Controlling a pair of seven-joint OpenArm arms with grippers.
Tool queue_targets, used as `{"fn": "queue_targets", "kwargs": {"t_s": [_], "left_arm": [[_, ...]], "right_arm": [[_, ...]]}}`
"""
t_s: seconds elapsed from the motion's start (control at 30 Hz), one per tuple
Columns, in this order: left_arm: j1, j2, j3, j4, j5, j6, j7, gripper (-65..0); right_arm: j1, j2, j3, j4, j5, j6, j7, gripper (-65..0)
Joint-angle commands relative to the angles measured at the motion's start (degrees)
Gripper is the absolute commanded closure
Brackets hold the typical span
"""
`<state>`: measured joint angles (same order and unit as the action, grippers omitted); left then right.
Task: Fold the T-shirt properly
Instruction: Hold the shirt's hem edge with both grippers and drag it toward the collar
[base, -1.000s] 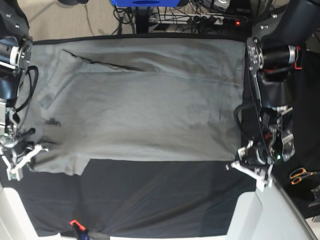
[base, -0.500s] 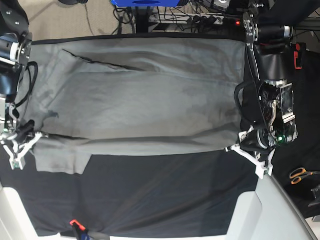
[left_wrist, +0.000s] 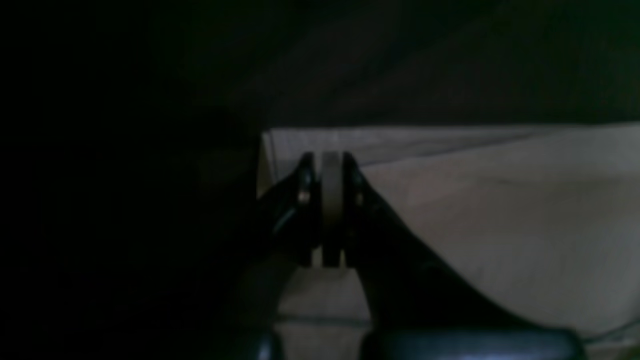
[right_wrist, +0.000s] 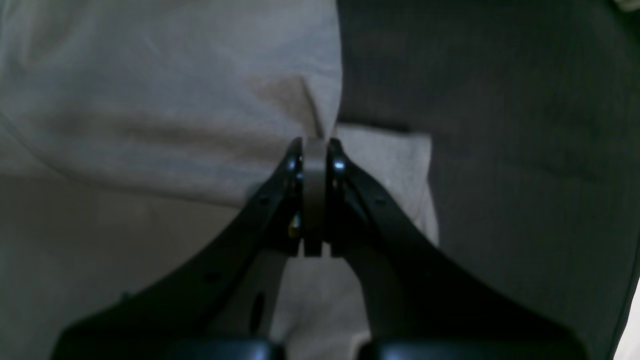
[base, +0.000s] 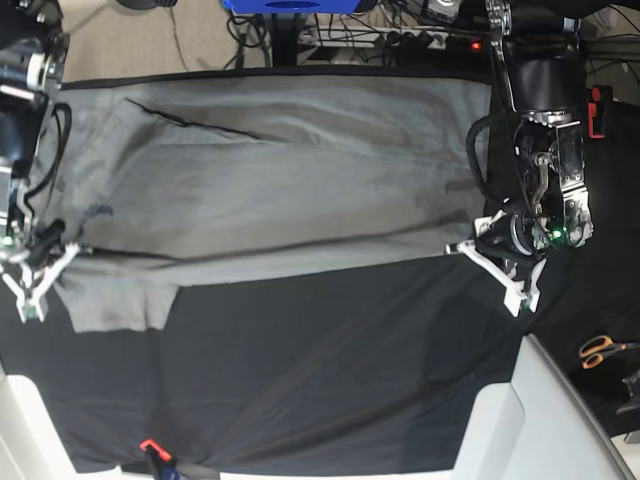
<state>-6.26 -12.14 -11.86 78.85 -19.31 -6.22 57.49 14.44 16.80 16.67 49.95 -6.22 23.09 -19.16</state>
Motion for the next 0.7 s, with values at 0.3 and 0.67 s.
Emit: {"fn": "queue_targets", "kwargs": {"t_s": [0.3,0.67], "left_arm": [[4.5,-0.9,-0.1,7.6,-0.2,-0.2,0.2,0.0],[9.0,-0.9,-0.1,12.8,-0.2,-0.2,1.9,0.0]], "right_arm": [[-4.5,1.0,0.6,9.7,0.3,-0.5,-2.8,0.0],[-10.7,0.8,4.7,16.1,0.3,-0.4,-5.9,0.0]]}}
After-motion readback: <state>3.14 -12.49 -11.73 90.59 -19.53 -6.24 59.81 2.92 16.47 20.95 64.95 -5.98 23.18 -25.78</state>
